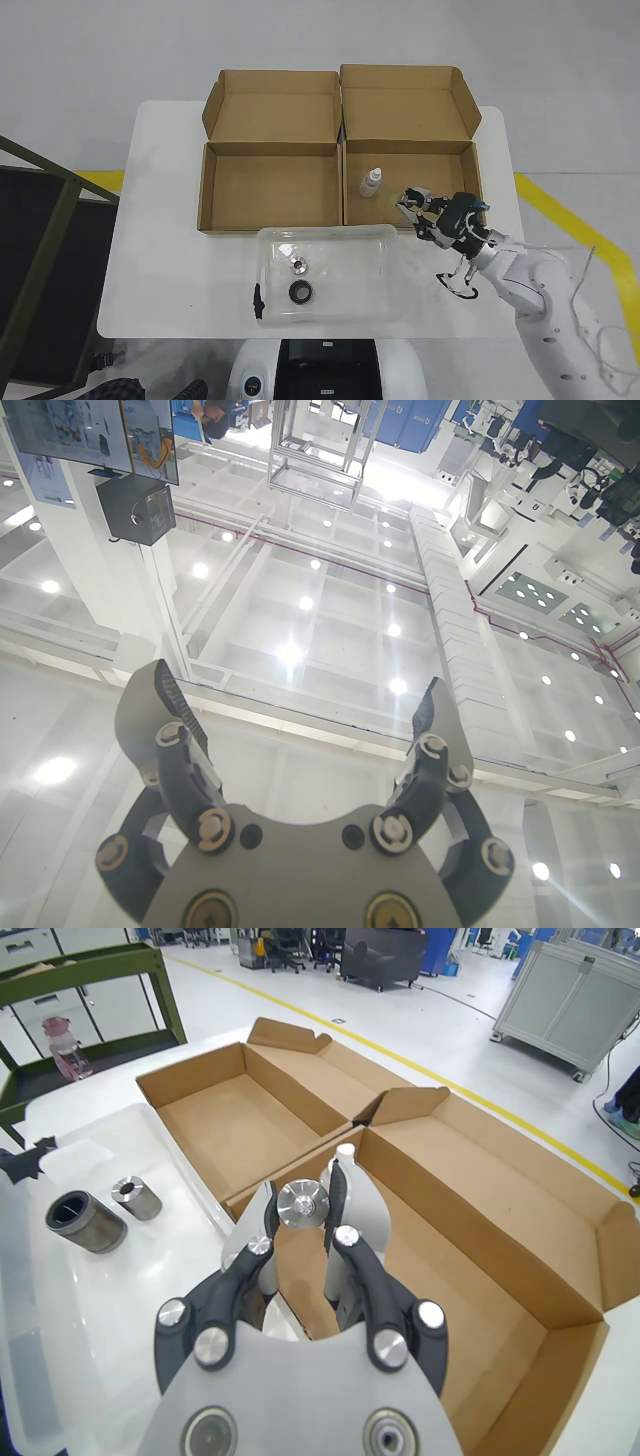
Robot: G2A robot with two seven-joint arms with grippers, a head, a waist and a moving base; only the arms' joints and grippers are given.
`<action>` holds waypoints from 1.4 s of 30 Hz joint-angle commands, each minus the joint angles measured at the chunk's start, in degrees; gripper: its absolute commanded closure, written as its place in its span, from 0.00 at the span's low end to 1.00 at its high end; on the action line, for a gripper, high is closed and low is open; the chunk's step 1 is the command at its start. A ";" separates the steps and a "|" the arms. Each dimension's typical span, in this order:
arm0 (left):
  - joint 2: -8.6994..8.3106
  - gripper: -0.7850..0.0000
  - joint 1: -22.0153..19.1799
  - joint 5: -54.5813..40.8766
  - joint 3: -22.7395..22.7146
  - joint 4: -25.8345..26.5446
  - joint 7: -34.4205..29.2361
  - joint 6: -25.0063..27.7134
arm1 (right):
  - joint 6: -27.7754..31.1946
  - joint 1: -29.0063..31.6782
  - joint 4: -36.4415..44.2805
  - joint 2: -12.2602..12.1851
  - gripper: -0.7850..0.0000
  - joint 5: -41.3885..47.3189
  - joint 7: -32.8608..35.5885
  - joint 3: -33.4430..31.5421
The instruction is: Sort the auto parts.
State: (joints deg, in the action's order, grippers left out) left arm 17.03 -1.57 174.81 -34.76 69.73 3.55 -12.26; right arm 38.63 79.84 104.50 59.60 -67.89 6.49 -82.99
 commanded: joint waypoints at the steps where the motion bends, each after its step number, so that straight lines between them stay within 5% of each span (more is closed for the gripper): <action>1: 0.00 0.00 0.00 0.00 0.00 0.00 0.00 0.00 | -0.28 -0.64 -0.99 -0.02 1.00 -0.73 1.31 0.24; 30: 0.00 0.00 0.00 0.00 0.00 0.00 0.00 0.00 | -0.73 -17.56 -18.82 1.59 1.00 -6.46 9.56 12.01; 42: 0.00 0.00 0.00 0.00 0.00 0.00 0.00 0.00 | -0.81 -20.94 -22.88 2.26 0.75 -7.43 10.16 15.29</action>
State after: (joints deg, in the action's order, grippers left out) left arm 17.03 -1.57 174.81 -34.76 69.73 3.55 -12.26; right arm 37.80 59.11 81.85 61.82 -75.34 16.65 -67.87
